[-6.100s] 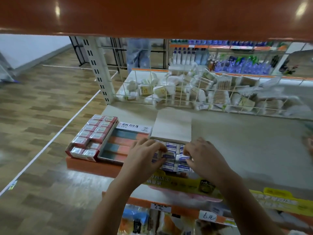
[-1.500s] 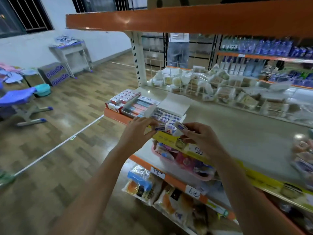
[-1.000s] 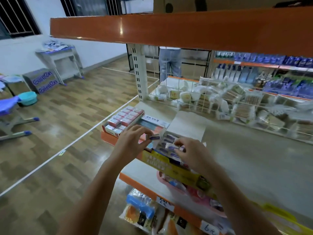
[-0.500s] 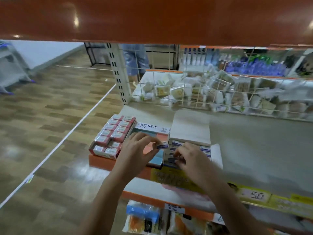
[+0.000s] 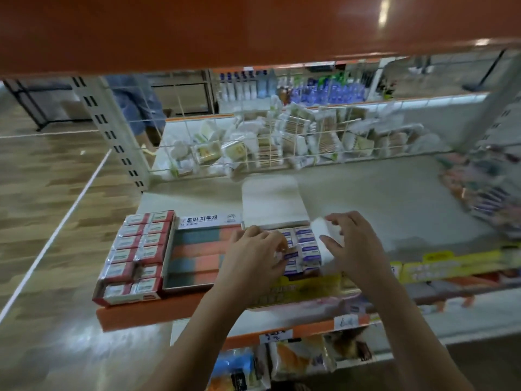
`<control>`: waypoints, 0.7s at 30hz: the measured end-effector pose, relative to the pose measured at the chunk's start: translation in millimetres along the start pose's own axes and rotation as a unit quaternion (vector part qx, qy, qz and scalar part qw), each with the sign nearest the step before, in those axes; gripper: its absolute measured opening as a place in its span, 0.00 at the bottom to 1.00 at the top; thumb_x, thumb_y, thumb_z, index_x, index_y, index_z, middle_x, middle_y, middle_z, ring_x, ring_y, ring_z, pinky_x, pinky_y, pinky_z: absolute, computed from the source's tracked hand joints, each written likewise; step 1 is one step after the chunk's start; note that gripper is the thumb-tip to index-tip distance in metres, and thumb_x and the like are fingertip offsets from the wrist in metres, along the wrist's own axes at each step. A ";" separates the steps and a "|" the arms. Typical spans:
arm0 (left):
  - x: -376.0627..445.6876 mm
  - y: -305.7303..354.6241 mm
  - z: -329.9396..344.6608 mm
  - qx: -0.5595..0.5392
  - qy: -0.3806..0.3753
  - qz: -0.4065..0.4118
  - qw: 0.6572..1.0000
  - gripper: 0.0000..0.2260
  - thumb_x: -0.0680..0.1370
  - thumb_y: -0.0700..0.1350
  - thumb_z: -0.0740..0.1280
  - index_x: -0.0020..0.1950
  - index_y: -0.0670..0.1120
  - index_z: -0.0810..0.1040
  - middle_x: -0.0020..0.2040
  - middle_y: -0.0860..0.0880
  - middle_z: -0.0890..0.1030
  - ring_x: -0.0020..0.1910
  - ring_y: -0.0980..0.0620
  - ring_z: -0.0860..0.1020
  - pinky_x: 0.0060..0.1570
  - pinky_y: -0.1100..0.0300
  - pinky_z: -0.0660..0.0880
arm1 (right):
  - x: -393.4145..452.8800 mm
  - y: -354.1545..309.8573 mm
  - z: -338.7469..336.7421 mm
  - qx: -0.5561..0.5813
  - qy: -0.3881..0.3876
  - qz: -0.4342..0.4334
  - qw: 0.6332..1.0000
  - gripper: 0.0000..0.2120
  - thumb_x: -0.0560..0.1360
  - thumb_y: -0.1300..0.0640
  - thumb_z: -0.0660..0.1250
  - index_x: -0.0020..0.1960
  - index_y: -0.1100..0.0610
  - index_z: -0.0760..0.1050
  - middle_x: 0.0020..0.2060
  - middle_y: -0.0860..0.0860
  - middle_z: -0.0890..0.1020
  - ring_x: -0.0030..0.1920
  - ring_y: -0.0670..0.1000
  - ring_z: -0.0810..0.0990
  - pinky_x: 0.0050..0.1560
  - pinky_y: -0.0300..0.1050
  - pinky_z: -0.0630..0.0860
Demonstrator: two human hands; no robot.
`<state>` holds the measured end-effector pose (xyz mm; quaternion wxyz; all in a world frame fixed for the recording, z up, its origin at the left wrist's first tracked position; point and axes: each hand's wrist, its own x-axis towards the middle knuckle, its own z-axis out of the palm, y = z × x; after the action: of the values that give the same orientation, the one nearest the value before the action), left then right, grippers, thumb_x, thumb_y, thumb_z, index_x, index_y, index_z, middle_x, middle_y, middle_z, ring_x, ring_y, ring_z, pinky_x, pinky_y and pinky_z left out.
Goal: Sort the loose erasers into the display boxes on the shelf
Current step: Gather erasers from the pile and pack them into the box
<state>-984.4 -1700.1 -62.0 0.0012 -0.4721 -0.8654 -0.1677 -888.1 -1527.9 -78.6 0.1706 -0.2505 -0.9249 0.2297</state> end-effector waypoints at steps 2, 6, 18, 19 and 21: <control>4.5 0.3 9.7 0.033 -0.019 -0.008 0.999 0.11 0.78 0.55 0.61 0.58 0.55 0.72 0.62 0.56 0.76 0.64 0.54 0.67 0.62 0.57 0.57 | -2.4 4.4 0.5 0.026 -0.018 0.028 0.999 0.19 0.76 0.55 0.66 0.65 0.56 0.71 0.52 0.49 0.74 0.49 0.48 0.74 0.48 0.39 0.69; 5.6 -0.7 16.5 0.065 -0.029 -0.021 0.997 0.12 0.78 0.55 0.61 0.60 0.54 0.73 0.62 0.56 0.75 0.65 0.54 0.67 0.63 0.57 0.59 | -2.3 8.4 3.3 0.049 -0.049 0.045 0.997 0.17 0.77 0.55 0.65 0.65 0.55 0.71 0.47 0.49 0.78 0.42 0.46 0.74 0.39 0.34 0.67; 11.0 3.8 10.8 0.078 -0.053 0.003 0.996 0.13 0.79 0.50 0.60 0.64 0.56 0.71 0.64 0.54 0.74 0.66 0.52 0.67 0.66 0.56 0.57 | 1.2 11.3 1.5 0.062 -0.047 0.022 0.997 0.17 0.76 0.57 0.66 0.64 0.55 0.72 0.38 0.46 0.76 0.37 0.43 0.73 0.36 0.31 0.66; 11.8 2.8 10.8 0.076 -0.057 0.003 0.995 0.13 0.79 0.51 0.61 0.64 0.56 0.71 0.64 0.55 0.74 0.66 0.52 0.66 0.66 0.56 0.57 | 1.4 10.8 0.9 0.061 -0.048 0.020 0.997 0.17 0.76 0.57 0.66 0.64 0.55 0.72 0.38 0.46 0.76 0.37 0.44 0.73 0.36 0.30 0.65; 13.9 0.0 10.5 0.075 -0.071 0.004 0.995 0.14 0.78 0.52 0.63 0.63 0.56 0.72 0.64 0.54 0.74 0.66 0.52 0.66 0.66 0.56 0.58 | 1.6 9.7 0.0 0.059 -0.051 0.017 0.997 0.17 0.76 0.57 0.66 0.65 0.56 0.72 0.39 0.47 0.76 0.38 0.45 0.73 0.36 0.28 0.65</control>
<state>-990.4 -1685.6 -69.7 -0.0240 -0.4852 -0.8714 -0.0686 -885.7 -1519.6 -83.3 0.1337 -0.2439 -0.9128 0.2991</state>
